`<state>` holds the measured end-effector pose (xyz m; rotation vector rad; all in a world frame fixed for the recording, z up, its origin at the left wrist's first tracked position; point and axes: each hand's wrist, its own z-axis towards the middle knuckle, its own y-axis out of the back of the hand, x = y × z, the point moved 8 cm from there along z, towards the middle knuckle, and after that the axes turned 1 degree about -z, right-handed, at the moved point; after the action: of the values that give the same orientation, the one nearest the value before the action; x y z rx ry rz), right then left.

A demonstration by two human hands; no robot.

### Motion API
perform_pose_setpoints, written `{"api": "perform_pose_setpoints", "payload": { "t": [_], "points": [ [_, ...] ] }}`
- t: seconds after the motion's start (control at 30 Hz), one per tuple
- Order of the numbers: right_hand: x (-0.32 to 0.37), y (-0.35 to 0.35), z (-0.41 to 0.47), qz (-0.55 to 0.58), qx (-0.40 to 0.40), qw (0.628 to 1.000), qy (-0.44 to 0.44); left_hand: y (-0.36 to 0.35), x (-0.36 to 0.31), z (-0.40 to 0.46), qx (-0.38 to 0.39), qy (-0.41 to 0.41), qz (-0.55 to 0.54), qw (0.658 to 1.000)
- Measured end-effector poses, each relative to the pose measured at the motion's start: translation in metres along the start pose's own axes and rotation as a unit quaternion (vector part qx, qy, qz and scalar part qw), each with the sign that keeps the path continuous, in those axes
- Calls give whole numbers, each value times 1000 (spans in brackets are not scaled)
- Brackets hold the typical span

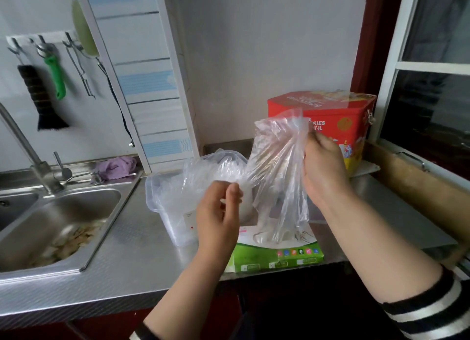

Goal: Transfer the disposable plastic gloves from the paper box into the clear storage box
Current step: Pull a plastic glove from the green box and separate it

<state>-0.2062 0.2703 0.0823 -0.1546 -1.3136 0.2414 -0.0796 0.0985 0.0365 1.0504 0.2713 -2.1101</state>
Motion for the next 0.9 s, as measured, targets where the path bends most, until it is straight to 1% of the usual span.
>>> {"api": "perform_pose_setpoints", "payload": {
  "t": [0.03, 0.07, 0.13, 0.2, 0.3, 0.37, 0.47, 0.5, 0.63, 0.7, 0.8, 0.9],
  "points": [
    [-4, -2, -1, -1, 7, 1000, -9, 1, -9, 10, -9, -5, -1, 1000],
    [-5, -6, -3, 0, 18, 1000, -18, -4, -14, 22, 6, 1, 6, 1000],
    [-14, -14, -8, 14, 55, 997, -49, -18, -13, 44, 71, 55, 24, 996],
    [-24, -20, -16, 17, 92, 991, -93, -24, -15, 57, 102, 73, 42, 991],
    [-26, -24, -27, 35, 134, 980, -143, -21, -23, 66, 107, 54, 34, 992],
    [-20, -30, -28, 60, 172, 973, -141, -19, -25, 68, 121, 55, 27, 991],
    [-27, -40, -41, 20, 235, 960, -151, -15, -26, 67, 128, 60, 35, 989],
    [-34, -40, -44, 22, 245, 957, -156, -13, -24, 67, 127, 60, 32, 990],
    [-43, -33, -35, 69, 179, 965, -177, 3, -10, 71, 113, 92, 21, 989],
    [-41, -36, -30, 76, 189, 963, -177, 12, -3, 75, 112, 101, 28, 988],
    [-38, -36, -29, 53, 207, 963, -168, 21, 3, 81, 121, 103, 39, 987],
    [-39, -35, -20, 32, 180, 968, -172, 29, 7, 86, 117, 101, 54, 987]
  ]
}}
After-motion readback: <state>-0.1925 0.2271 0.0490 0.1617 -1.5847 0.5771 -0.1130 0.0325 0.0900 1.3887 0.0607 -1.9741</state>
